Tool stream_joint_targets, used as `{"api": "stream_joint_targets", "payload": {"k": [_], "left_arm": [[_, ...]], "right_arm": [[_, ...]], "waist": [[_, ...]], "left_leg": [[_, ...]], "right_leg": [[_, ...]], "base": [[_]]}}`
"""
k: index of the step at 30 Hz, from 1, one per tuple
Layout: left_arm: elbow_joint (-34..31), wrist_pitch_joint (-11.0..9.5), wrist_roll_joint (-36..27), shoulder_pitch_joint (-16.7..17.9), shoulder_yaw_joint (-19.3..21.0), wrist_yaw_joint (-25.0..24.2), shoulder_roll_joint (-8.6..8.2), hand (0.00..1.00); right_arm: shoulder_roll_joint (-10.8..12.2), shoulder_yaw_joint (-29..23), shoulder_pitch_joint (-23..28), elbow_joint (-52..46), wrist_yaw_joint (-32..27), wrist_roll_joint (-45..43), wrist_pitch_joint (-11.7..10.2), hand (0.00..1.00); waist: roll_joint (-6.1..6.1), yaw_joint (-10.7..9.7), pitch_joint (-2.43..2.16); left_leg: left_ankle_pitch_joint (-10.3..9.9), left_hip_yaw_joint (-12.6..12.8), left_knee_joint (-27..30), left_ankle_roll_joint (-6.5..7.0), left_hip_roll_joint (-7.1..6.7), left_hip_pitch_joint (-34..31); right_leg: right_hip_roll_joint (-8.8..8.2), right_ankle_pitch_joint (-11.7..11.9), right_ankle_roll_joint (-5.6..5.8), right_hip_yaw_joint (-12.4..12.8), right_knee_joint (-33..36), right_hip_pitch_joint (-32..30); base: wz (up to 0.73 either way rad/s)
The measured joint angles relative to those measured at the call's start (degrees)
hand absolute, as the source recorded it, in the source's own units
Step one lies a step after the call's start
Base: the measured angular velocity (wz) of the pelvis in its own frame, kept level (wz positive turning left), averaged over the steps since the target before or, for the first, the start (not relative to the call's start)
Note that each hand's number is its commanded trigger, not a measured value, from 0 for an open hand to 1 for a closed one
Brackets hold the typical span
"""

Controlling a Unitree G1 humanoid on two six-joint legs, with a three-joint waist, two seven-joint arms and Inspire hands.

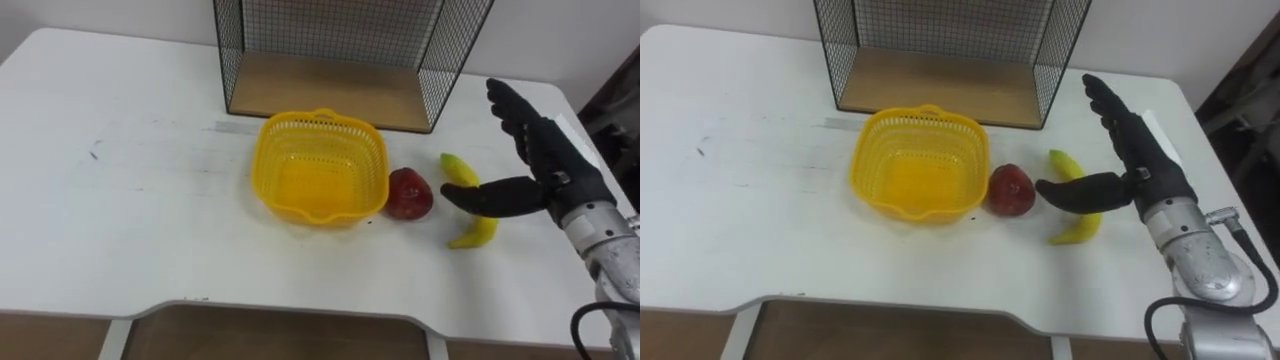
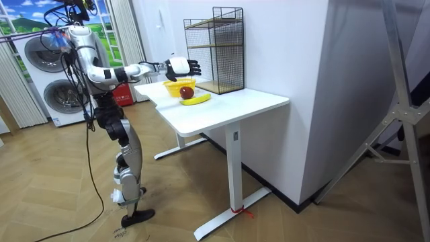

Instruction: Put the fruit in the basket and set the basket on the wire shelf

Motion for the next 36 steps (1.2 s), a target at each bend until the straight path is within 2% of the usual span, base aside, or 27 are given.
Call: {"api": "stream_joint_targets", "payload": {"k": [8, 15, 25, 31, 36], "left_arm": [[0.4, -0.1, 0.2, -0.2, -0.4, 0.1, 0.18, 0.00], [0.4, -0.1, 1.4, 0.2, -0.4, 0.0, 0.20, 0.00], [0.3, 0.4, 2.2, 0.3, -0.4, -2.4, 0.23, 0.00], [0.1, 0.6, 2.2, -0.1, -0.5, -3.9, 0.21, 0.00], [-0.3, 0.6, 2.2, -0.2, -0.5, -4.2, 0.21, 0.00]], "right_arm": [[0.0, 4.3, 0.0, 5.5, 1.3, 0.1, 0.1, 0.00], [0.0, 4.4, -0.1, 7.6, 2.3, 0.2, 0.2, 0.00], [0.0, 4.4, -2.2, 9.3, 4.0, 0.1, 0.5, 0.00], [0.0, 4.7, -3.4, 9.7, 4.1, 0.1, 0.6, 0.00], [0.0, 6.1, -3.4, 9.6, 4.1, 0.1, 2.0, 0.00]], "waist": [[-0.06, 0.9, -0.07], [0.27, 2.0, -0.22], [0.34, 2.0, -0.01], [0.15, 2.2, -0.15], [0.15, 2.2, -0.15]], "left_leg": [[0.0, 0.0, 0.2, 0.02, 0.00, 0.0], [0.1, -0.2, 0.2, 0.09, 0.00, 0.2], [0.1, -0.2, 0.2, 0.13, -0.07, 0.7], [0.1, -0.4, 0.2, 0.13, -0.12, 0.2], [0.1, -0.7, 0.2, 0.13, -0.11, -0.1]], "right_leg": [[-0.07, 0.0, 0.00, -0.4, 0.2, 0.0], [-0.07, 0.1, -0.03, -0.3, 0.2, 0.4], [-0.04, 0.1, -0.01, -0.1, -0.1, 0.8], [0.00, 0.2, 0.11, -0.4, -0.7, 0.9], [-0.04, 0.2, 0.09, -1.2, -0.7, 0.7]], "base": [[0.00], [0.00], [0.00], [0.01], [0.03]]}}
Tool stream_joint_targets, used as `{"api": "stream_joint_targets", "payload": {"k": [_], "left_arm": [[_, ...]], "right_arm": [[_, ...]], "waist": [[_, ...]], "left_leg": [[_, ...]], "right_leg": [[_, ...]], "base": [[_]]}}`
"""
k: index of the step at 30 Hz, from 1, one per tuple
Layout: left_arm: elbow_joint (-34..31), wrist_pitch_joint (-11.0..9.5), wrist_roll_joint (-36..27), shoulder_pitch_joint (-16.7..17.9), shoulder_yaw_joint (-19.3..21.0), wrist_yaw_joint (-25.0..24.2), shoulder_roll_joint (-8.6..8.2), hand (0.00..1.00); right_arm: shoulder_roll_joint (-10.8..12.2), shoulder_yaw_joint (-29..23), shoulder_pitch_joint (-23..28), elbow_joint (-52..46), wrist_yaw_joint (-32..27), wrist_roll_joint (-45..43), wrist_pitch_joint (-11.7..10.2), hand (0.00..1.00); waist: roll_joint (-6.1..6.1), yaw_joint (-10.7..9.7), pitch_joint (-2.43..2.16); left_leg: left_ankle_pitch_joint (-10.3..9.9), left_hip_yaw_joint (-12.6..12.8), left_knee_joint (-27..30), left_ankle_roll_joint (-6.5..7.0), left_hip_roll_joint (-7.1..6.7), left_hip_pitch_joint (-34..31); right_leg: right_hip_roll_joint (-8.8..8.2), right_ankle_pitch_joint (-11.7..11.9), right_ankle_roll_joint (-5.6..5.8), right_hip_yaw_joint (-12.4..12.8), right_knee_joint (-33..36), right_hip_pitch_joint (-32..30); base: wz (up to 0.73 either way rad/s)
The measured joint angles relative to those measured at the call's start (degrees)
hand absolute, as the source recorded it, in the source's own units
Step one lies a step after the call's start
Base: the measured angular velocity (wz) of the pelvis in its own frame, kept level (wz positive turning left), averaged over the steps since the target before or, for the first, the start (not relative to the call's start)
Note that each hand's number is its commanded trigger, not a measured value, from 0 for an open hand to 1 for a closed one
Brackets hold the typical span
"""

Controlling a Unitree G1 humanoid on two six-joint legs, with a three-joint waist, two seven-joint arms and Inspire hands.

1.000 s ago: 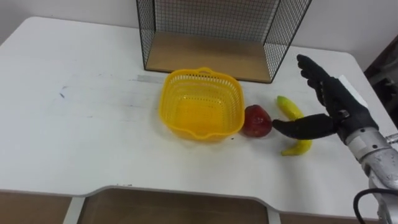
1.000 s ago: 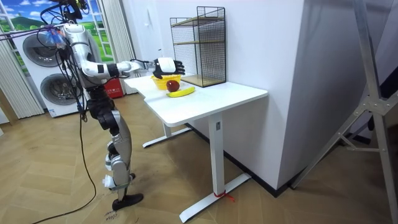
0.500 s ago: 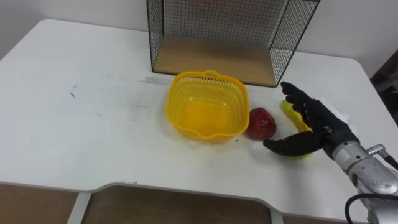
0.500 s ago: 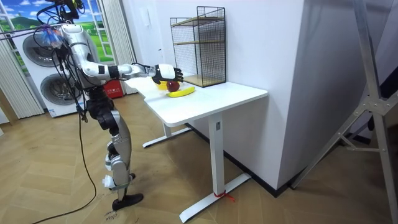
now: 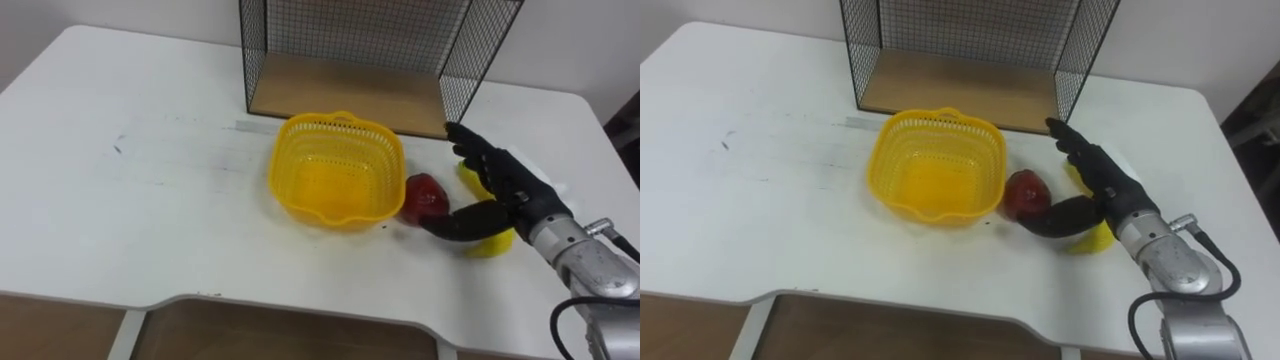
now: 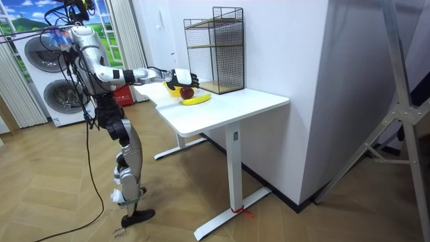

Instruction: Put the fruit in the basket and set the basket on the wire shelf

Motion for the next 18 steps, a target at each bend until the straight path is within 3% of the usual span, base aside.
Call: {"api": "stream_joint_targets", "payload": {"k": [18], "left_arm": [[0.1, 2.4, 0.0, -0.5, -1.1, -0.8, -0.27, 0.00]], "right_arm": [[0.0, 0.2, -0.4, 2.4, 0.7, 0.0, 2.3, 0.00]], "waist": [[0.93, 1.9, 0.20]], "left_leg": [[0.0, -0.9, 1.1, 0.07, -0.07, -1.0]], "right_leg": [[-0.03, 0.1, -0.06, -0.5, -0.1, 0.0]], "base": [[0.02]]}}
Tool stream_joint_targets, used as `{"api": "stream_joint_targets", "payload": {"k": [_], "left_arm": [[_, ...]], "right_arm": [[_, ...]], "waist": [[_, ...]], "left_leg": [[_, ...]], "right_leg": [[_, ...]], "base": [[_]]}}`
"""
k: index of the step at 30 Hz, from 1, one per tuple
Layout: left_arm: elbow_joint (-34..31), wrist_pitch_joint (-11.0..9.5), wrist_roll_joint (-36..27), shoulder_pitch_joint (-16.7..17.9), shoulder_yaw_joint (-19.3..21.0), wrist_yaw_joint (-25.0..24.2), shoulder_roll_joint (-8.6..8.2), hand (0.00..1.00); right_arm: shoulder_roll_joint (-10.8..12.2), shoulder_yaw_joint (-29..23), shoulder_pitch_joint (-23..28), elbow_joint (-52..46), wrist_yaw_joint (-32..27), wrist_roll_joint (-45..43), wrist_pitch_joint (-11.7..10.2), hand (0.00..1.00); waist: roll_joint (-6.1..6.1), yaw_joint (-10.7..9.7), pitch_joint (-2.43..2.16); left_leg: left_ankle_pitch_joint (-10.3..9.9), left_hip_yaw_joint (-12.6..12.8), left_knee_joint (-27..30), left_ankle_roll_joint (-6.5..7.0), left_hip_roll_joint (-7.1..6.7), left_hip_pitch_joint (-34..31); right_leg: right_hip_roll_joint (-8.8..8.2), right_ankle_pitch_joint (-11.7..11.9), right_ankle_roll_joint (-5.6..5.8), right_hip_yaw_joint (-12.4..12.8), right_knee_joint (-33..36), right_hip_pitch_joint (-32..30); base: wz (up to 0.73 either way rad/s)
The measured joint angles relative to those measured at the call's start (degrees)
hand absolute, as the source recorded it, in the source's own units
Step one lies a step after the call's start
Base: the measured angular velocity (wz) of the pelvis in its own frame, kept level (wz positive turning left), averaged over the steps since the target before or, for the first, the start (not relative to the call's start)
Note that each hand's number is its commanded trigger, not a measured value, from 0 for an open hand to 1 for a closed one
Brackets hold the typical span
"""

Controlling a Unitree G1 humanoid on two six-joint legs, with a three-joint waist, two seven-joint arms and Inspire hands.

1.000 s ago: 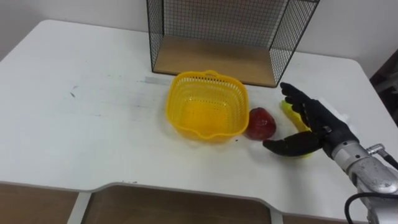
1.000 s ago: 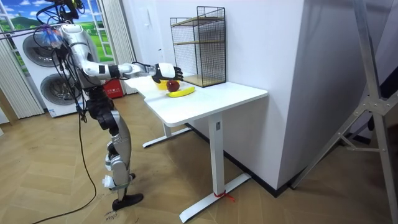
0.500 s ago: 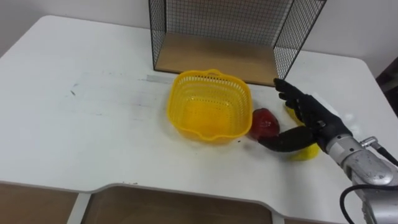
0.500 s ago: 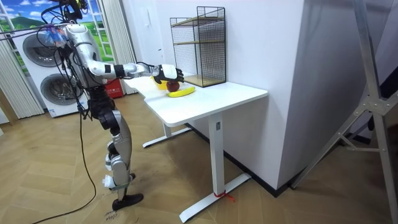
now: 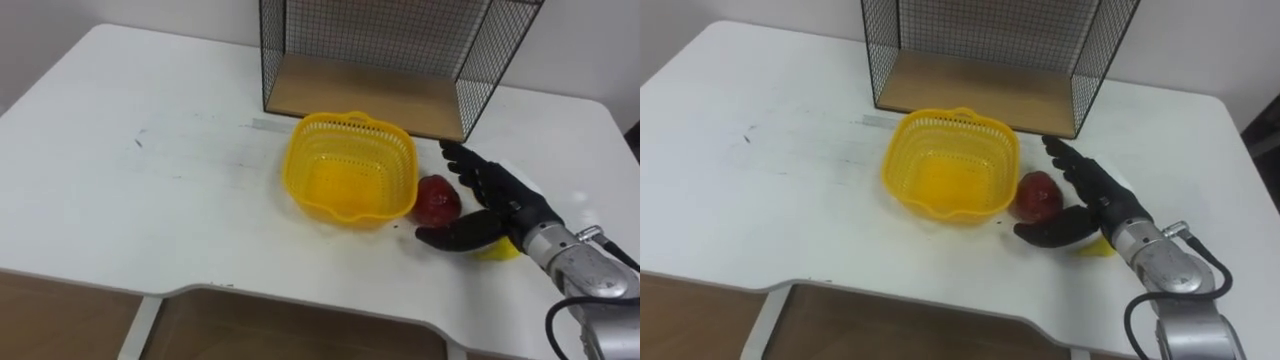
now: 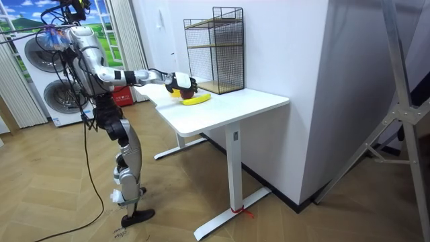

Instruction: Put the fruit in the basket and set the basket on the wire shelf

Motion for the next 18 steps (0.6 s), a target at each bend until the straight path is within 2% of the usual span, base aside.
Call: {"api": "stream_joint_targets", "payload": {"k": [6, 18], "left_arm": [[0.0, 0.0, 0.0, -0.4, 0.0, 0.0, 0.00, 0.00], [-0.2, 0.9, 0.0, -0.9, 0.1, 0.0, -0.01, 0.00]], "right_arm": [[0.0, 2.1, -0.3, 1.5, 0.0, 0.0, 0.1, 0.00], [0.0, 2.1, -0.3, 1.9, 1.2, 0.0, 0.4, 0.00]], "waist": [[-0.05, 0.6, -0.04], [-0.29, 0.7, -0.20]], "left_leg": [[0.0, -0.3, 0.0, 0.00, -0.01, -0.1], [0.0, -0.7, 0.1, 0.00, -0.04, 0.0]], "right_leg": [[0.00, 0.0, -0.03, -0.2, 0.0, -0.1], [-0.03, 0.0, -0.03, -0.6, -0.1, 0.3]], "base": [[0.01], [0.01]]}}
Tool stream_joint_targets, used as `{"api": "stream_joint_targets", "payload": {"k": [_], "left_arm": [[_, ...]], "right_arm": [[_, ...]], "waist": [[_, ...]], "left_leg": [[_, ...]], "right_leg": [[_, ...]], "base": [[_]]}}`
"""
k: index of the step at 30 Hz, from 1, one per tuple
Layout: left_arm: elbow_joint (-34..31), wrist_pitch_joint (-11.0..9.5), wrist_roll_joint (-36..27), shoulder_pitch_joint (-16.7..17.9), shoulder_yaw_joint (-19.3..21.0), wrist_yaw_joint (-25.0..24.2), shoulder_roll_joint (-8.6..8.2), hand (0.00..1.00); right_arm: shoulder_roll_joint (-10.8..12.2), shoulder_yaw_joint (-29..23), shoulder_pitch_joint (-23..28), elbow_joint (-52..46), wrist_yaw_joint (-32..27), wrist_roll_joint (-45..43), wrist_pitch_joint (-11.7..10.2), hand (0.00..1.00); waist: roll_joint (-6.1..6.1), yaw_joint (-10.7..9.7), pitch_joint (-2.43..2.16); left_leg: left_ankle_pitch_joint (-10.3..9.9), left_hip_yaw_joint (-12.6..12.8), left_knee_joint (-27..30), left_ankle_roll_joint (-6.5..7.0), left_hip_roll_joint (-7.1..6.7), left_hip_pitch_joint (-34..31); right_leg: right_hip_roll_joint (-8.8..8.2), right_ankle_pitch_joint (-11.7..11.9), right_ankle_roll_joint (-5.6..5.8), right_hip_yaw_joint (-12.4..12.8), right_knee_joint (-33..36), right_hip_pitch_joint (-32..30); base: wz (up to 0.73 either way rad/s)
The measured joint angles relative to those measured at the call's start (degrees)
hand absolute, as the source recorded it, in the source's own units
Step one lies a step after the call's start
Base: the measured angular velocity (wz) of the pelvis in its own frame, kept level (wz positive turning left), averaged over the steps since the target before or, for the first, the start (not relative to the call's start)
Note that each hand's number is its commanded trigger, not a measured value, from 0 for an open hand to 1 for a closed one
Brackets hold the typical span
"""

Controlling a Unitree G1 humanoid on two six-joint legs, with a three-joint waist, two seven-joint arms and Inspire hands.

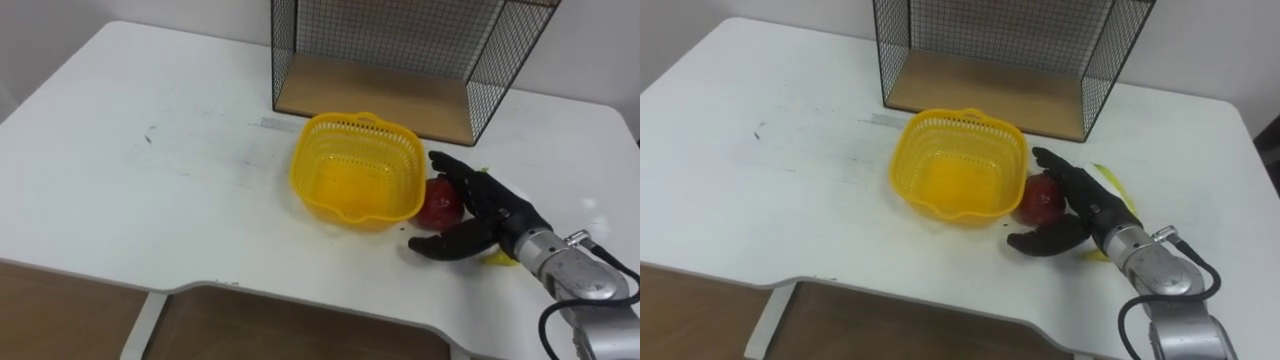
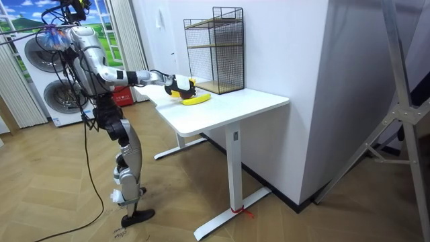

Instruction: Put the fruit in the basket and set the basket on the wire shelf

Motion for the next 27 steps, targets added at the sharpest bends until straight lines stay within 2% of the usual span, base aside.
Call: {"api": "stream_joint_targets", "payload": {"k": [3, 13, 17, 23, 24, 25, 26, 27], "left_arm": [[-0.6, 0.1, 0.0, 0.1, 0.0, 0.0, 0.00, 0.00], [-0.5, 1.0, 0.3, 0.4, 0.1, 0.0, 0.05, 0.00], [-0.3, 1.2, 0.3, 0.2, 0.1, 0.0, 0.10, 0.00], [0.6, 1.2, 0.3, 0.3, 0.1, -0.1, 0.10, 0.00], [0.7, 1.2, 0.3, 0.3, 0.1, -0.1, 0.10, 0.00], [0.7, 1.2, 0.3, 0.4, 0.1, -0.1, 0.10, 0.00], [0.8, 1.2, 0.3, 0.4, 0.1, -0.1, 0.10, 0.00], [0.8, 1.2, 0.3, 0.4, 0.1, -0.1, 0.10, 0.00]], "right_arm": [[0.0, 0.0, -0.2, 1.0, -0.1, 0.0, 0.5, 0.00], [0.4, -0.1, -2.9, 7.3, 0.9, 0.0, 0.8, 0.00], [0.4, -0.2, -3.6, 9.5, 0.9, 0.4, 0.8, 0.00], [0.4, -0.2, -3.8, 10.6, 0.4, 0.4, 0.5, 0.00], [0.4, -0.2, -3.8, 10.7, 0.4, 0.4, 0.4, 0.29], [0.4, -0.2, -3.8, 10.8, 0.4, 0.4, 0.2, 0.62], [0.4, -0.2, -3.8, 10.9, 0.4, 0.4, 0.1, 1.00], [0.4, -0.2, -3.8, 11.4, 0.4, 0.3, -0.5, 1.00]], "waist": [[-0.12, 0.0, -0.13], [0.01, -0.1, -0.01], [-0.52, -0.1, -0.31], [-0.54, 0.0, -0.36], [-0.54, 0.0, -0.35], [-0.52, 0.0, -0.34], [-0.50, -0.1, -0.32], [-0.48, -0.1, -0.31]], "left_leg": [[0.0, 0.0, 0.0, 0.00, 0.00, 0.1], [0.0, 0.0, 0.4, 0.00, 0.00, 0.6], [0.0, -0.7, 0.8, 0.00, -0.11, 0.5], [0.0, -0.8, 1.0, 0.00, -0.12, 0.4], [0.0, -0.8, 1.0, 0.00, -0.13, 0.4], [0.0, -0.8, 0.9, 0.00, -0.13, 0.4], [0.0, -0.8, 0.9, 0.00, -0.13, 0.4], [0.0, -0.8, 0.8, 0.00, -0.14, 0.5]], "right_leg": [[0.02, 0.0, 0.00, 0.0, 0.0, 0.2], [-0.02, 0.0, -0.01, -0.1, 0.0, 1.0], [-0.38, 0.0, -0.02, -0.9, -0.2, 0.9], [-0.35, 0.2, 0.01, -0.9, -0.7, 1.1], [-0.35, 0.2, 0.01, -0.9, -0.7, 1.1], [-0.35, 0.2, 0.02, -0.9, -0.7, 1.2], [-0.33, 0.3, 0.03, -0.9, -0.6, 1.4], [-0.31, 0.3, 0.05, -0.9, -0.7, 1.5]], "base": [[0.00], [0.00], [0.08], [0.01], [0.00], [0.00], [0.00], [0.00]]}}
